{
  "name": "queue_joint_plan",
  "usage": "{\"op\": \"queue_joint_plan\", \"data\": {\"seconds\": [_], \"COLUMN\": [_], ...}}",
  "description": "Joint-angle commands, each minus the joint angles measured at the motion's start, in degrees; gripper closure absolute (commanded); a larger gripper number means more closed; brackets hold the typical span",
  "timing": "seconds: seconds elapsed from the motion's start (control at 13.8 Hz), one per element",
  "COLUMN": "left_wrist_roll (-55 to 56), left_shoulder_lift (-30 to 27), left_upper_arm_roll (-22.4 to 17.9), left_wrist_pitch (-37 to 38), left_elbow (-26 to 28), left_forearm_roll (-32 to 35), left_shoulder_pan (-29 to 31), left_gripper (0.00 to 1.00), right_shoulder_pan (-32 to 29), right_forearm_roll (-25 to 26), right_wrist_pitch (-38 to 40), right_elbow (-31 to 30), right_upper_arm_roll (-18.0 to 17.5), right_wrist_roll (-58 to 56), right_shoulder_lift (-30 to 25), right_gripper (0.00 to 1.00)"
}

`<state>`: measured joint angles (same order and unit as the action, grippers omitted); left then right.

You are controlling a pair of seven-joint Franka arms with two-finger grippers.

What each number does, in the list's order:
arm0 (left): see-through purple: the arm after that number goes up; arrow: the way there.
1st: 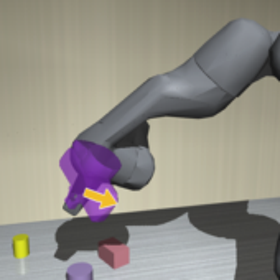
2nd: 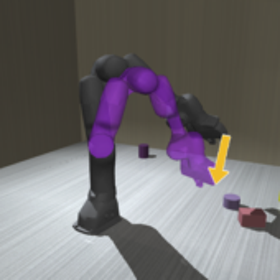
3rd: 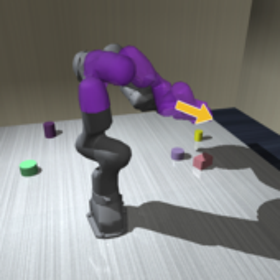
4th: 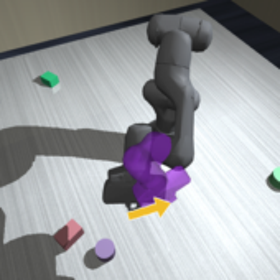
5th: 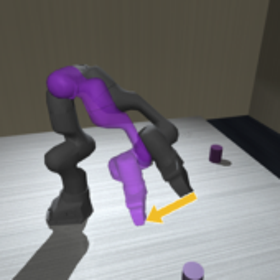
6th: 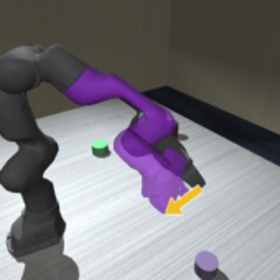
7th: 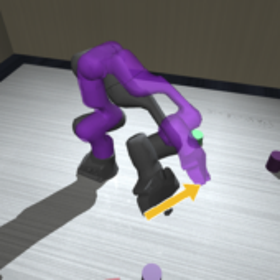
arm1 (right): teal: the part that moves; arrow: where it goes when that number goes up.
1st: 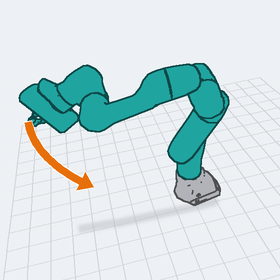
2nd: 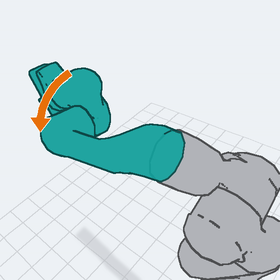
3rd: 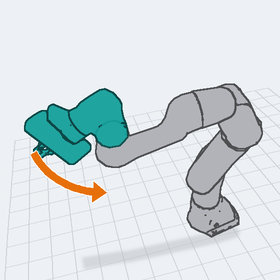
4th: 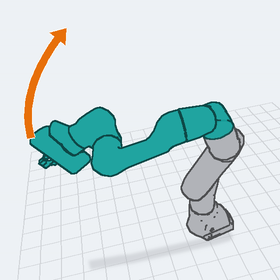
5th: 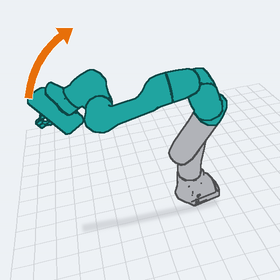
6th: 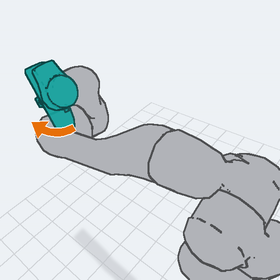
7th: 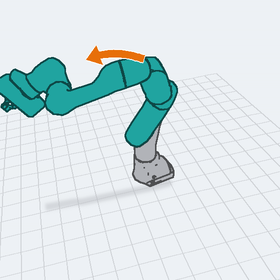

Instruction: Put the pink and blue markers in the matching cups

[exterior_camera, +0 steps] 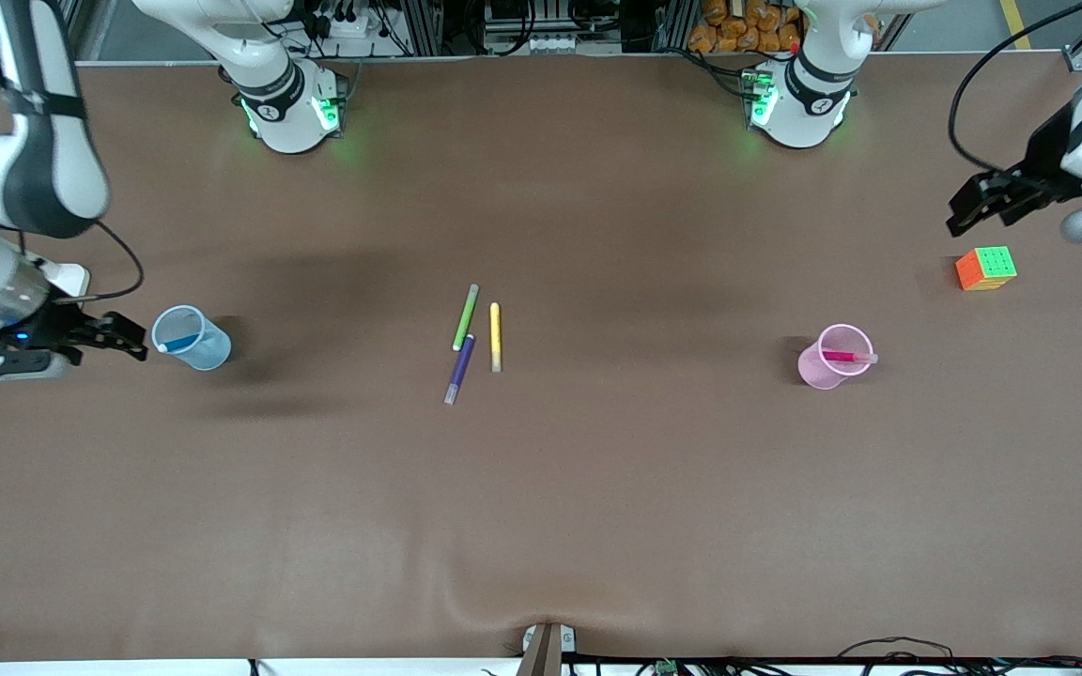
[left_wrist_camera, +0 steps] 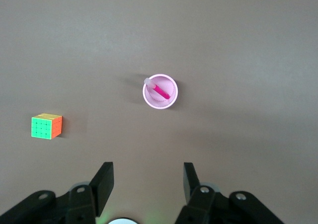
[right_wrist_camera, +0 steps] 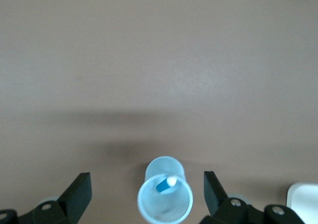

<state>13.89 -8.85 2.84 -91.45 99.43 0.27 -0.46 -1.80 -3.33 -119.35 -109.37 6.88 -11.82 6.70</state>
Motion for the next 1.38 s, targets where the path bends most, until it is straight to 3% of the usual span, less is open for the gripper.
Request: {"op": "queue_joint_plan", "data": {"seconds": [0.0,0.15,0.22,0.29,1.09,1.31], "left_wrist_roll": [-2.11,-2.02,-2.02,-1.93,-1.75,-2.02], "left_shoulder_lift": [-1.70,-1.87,-2.05,-1.96,-1.87,-1.52], "left_upper_arm_roll": [-1.08,-1.25,-1.25,-1.17,-0.55,-0.46], "left_wrist_pitch": [1.62,2.06,1.98,1.98,2.15,2.15], "left_elbow": [0.15,0.15,0.15,0.15,0.07,-1.07], "left_forearm_roll": [-1.33,-1.32,-1.24,-1.24,-0.71,-0.53], "left_shoulder_pan": [-0.24,-0.33,-0.33,-0.24,0.29,-0.15], "left_gripper": [0.27,0.23,0.07,0.00,0.00,0.00], "right_shoulder_pan": [-0.93,-0.58,-0.23,-0.31,2.06,1.89], "right_forearm_roll": [-2.38,-2.47,-2.47,-2.47,1.31,1.66], "right_wrist_pitch": [12.96,17.30,19.57,22.55,45.85,43.96], "right_elbow": [14.49,18.82,20.84,22.86,39.22,31.88], "right_upper_arm_roll": [-0.55,-0.64,-0.73,-0.73,-0.64,-0.73], "right_wrist_roll": [1.28,1.19,1.19,1.10,0.75,1.01], "right_shoulder_lift": [6.65,7.28,7.45,7.45,3.77,-3.60], "right_gripper": [0.00,0.00,0.00,0.00,0.00,0.00]}}
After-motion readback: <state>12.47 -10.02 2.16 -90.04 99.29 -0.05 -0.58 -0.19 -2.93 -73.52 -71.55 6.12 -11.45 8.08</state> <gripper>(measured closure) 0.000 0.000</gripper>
